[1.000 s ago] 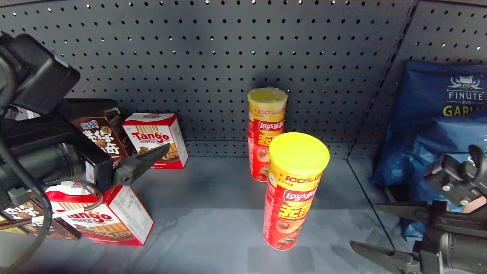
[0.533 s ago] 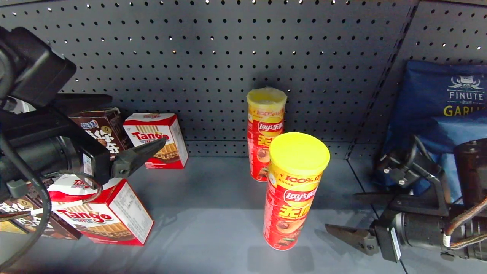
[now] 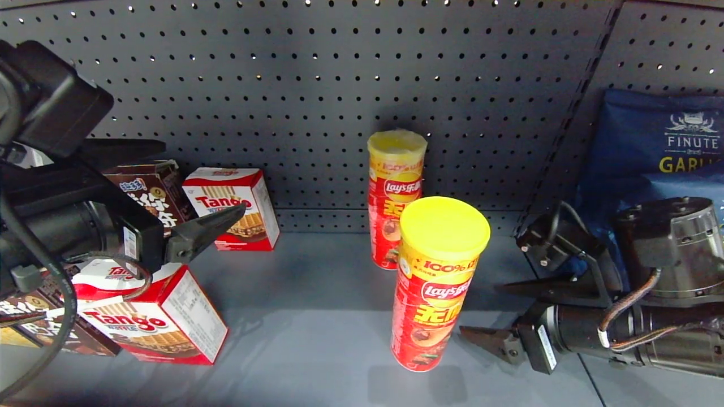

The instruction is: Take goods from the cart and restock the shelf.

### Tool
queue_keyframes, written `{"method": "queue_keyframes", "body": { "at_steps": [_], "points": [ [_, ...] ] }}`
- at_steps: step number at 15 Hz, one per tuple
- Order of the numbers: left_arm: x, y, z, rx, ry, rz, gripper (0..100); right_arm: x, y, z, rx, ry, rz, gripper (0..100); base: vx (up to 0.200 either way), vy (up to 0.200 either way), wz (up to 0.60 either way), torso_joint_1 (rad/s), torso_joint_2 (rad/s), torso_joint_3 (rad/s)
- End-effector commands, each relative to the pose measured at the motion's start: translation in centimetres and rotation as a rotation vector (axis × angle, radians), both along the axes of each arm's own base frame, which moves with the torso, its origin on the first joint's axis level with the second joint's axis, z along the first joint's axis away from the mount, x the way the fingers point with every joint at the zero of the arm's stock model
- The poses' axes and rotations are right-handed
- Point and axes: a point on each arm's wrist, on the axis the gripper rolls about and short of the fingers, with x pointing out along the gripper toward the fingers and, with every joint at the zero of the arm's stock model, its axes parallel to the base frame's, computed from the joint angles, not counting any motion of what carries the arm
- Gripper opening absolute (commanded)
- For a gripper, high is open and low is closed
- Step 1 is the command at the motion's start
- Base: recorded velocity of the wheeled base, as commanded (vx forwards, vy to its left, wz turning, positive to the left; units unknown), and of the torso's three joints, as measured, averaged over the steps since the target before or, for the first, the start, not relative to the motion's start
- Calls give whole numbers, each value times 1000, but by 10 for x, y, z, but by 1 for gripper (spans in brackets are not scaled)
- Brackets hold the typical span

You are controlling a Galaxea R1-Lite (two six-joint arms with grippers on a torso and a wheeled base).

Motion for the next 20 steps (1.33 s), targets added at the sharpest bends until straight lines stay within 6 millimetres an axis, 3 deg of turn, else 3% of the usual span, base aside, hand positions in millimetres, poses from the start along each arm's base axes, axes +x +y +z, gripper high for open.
{"method": "queue_keyframes", "body": {
  "at_steps": [1, 10, 20],
  "points": [
    [1, -1, -1, -9, 9, -2, 100, 2, 7, -4, -4, 4, 18, 100, 0, 0, 0, 0, 0, 0],
    [1, -1, -1, -16, 12, 2, 100, 8, 31, -5, -10, 9, 72, 100, 0, 0, 0, 0, 0, 0],
    [2, 2, -1, -18, 9, 16, 100, 10, 31, -4, -5, 5, 66, 100, 0, 0, 0, 0, 0, 0]
  ]
}}
